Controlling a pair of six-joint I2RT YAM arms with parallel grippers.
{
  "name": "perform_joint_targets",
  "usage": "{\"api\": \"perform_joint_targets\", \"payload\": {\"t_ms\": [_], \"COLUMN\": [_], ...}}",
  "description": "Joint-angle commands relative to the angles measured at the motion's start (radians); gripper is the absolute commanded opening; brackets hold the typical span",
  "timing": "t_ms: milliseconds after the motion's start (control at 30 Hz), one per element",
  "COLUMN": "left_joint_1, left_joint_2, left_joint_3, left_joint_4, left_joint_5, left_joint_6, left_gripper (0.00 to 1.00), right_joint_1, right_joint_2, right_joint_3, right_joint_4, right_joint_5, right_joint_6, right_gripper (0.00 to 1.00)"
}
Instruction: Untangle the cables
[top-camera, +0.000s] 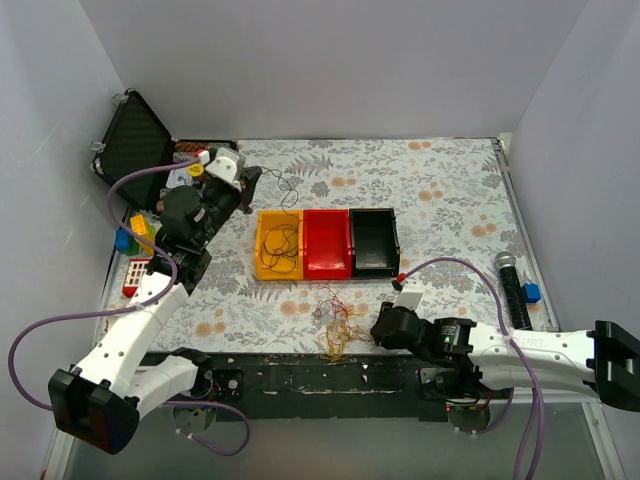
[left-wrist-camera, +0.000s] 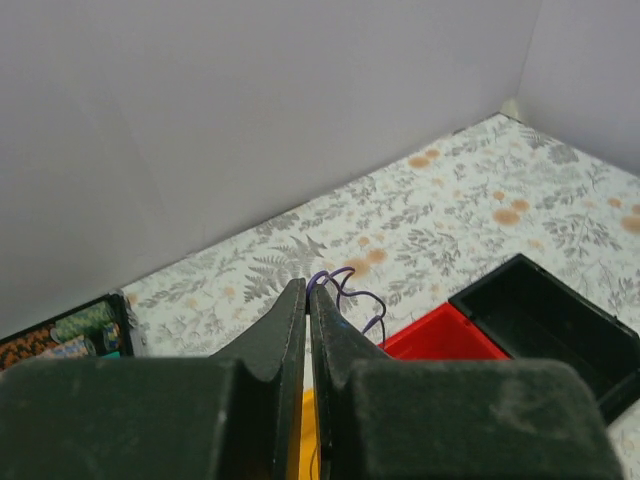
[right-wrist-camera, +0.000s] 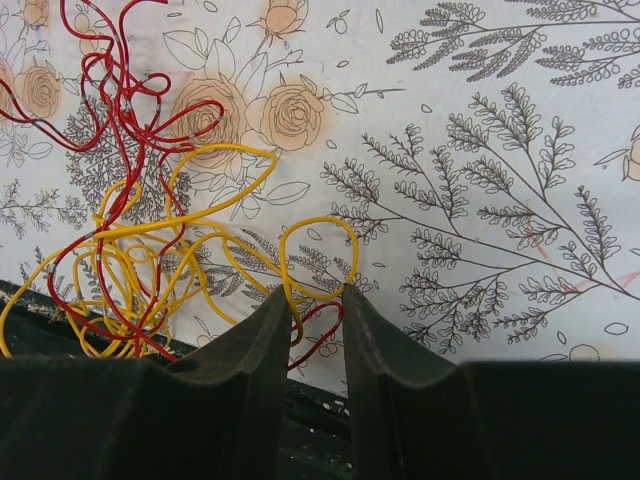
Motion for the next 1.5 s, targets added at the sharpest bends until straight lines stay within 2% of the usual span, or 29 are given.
{"api": "perform_joint_targets", "payload": {"t_ms": [0, 100, 200, 400, 567, 1067, 1300, 1467], "left_joint_1": [-0.061, -0.104, -0.127, -0.182, -0.219, -0.340, -0.346, -0.344], "left_joint_2": [-0.044, -0.041, -0.035, -0.058, -0.095, 0.048, 0.224, 0.345], "left_joint_3": [-0.039, -0.084, -0.127, -0.214, -0.280, -0.296, -0.263, -0.187], "left_joint_4": [-0.043, -0.045, -0.058, -0.106, -0.121, -0.215, -0.140, -0.137], "left_joint_5": [-0.090, -0.220, -0.283, -0.358, -0.351, -0.366, -0.486, -0.486], "left_joint_6": [0.081, 0.145, 0.214, 0.305, 0.371, 0.325, 0.300, 0.245], "left_gripper": [0.00, 0.00, 0.00, 0.00, 0.00, 0.00, 0.00, 0.00], "right_joint_1": [0.003, 0.003, 0.003, 0.003, 0.003, 0.003, 0.005, 0.005], "right_joint_2": [-0.011, -0.010, -0.013, -0.030, -0.036, -0.054, -0.063, -0.071], "right_joint_3": [-0.016, -0.016, -0.016, -0.023, -0.036, -0.031, -0.039, -0.040], "right_joint_4": [0.000, -0.003, -0.010, -0.021, -0.020, -0.042, -0.041, -0.039], "right_joint_5": [0.015, 0.015, 0.015, 0.016, 0.015, 0.016, 0.016, 0.012], "right_joint_6": [0.016, 0.016, 0.018, 0.019, 0.025, 0.031, 0.037, 0.041], "right_gripper": [0.34, 0.34, 0.34, 0.34, 0.34, 0.34, 0.34, 0.33]}}
